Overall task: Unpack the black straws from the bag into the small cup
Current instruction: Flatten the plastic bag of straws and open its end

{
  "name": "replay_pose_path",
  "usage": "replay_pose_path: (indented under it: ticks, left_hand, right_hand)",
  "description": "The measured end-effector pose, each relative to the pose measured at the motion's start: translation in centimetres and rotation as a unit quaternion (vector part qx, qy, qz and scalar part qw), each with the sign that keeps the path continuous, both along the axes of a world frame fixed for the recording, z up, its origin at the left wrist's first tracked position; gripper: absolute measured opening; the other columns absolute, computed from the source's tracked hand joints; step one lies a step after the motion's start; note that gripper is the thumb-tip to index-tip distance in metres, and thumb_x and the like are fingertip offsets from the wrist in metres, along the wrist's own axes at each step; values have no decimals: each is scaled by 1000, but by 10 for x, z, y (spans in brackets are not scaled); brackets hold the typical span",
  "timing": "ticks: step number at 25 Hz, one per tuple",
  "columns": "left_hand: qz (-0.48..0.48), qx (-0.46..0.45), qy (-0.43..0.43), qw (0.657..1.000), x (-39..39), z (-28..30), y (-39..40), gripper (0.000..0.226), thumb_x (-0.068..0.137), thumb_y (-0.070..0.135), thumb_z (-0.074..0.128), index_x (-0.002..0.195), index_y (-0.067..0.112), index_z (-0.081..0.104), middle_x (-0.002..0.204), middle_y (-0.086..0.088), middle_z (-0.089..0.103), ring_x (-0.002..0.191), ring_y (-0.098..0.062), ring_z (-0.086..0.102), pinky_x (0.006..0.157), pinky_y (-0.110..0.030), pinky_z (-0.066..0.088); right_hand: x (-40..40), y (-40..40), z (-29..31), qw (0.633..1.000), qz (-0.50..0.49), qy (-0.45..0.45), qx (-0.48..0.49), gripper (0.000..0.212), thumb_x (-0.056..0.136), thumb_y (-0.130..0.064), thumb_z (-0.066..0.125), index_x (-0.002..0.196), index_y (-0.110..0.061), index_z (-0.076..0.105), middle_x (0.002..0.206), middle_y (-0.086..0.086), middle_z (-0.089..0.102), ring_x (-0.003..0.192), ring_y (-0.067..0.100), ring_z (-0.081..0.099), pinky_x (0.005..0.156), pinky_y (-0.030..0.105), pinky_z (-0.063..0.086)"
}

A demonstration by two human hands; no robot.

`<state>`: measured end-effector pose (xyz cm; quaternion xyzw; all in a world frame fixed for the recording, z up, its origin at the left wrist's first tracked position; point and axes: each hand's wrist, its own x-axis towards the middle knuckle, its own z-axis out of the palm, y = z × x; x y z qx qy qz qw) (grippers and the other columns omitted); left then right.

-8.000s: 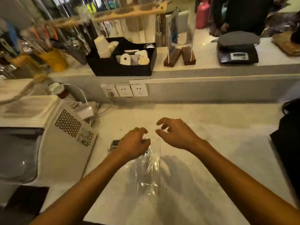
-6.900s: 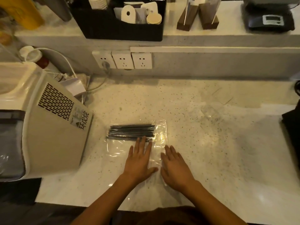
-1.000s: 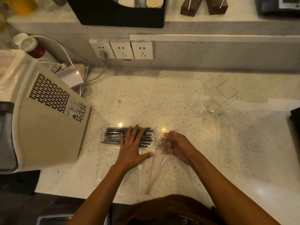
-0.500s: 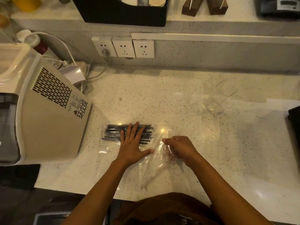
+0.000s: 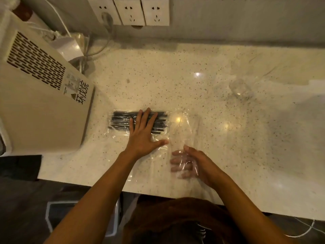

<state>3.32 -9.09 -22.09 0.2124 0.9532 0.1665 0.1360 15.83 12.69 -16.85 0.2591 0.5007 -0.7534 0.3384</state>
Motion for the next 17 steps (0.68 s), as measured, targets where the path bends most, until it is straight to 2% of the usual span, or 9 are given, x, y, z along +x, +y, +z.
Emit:
replay_pose_path:
  ticks: [3,5,7,11,14,17]
  left_hand:
    - [2,-1,4,1000,1,-3,1,116,70,95,41,161,31,9,172,-1,-1,156,-24,-14,119,-54,-17]
    - [4,3,6,1000,1,-4,1,115,71,94,45,161,31,9,172,0,-1,156,-23,-14,119,-55,-17]
    - [9,9,7,1000,0,-4,1,115,70,94,46,161,33,9,172,1,0,156,-20,-16,118,-54,-18]
    - [13,4,4,1000,-1,-5,1,116,69,95,45,160,34,8,172,2,-1,156,-20,-16,118,-52,-20]
    - [15,7,4,1000,-1,-4,1,115,69,94,47,160,35,9,172,3,-1,156,-19,-16,119,-51,-20]
    - [25,16,3,1000,-2,-3,1,115,68,93,50,160,36,11,172,4,1,156,-18,-14,119,-51,-19]
  right_hand:
    - [5,2,2,1000,-19,-20,-4,49,91,-44,59,126,-10,68,115,15,76,103,38,73,80,51,59]
    - [7,6,7,998,10,11,60,33,96,-30,64,123,-14,70,109,9,78,95,31,76,74,52,63]
    - [13,11,13,992,53,35,107,25,99,-25,61,119,-18,73,101,5,80,83,25,78,67,45,64]
    - [18,21,26,998,-21,6,-66,30,102,-20,49,114,-13,76,103,24,77,68,33,77,53,33,61]
    - [20,27,19,993,-79,-37,-75,31,100,-14,50,104,-6,80,88,23,76,61,28,74,49,31,58]
    - [28,37,16,993,-93,-59,-52,27,97,-14,55,108,-4,78,85,19,75,61,26,71,48,31,56]
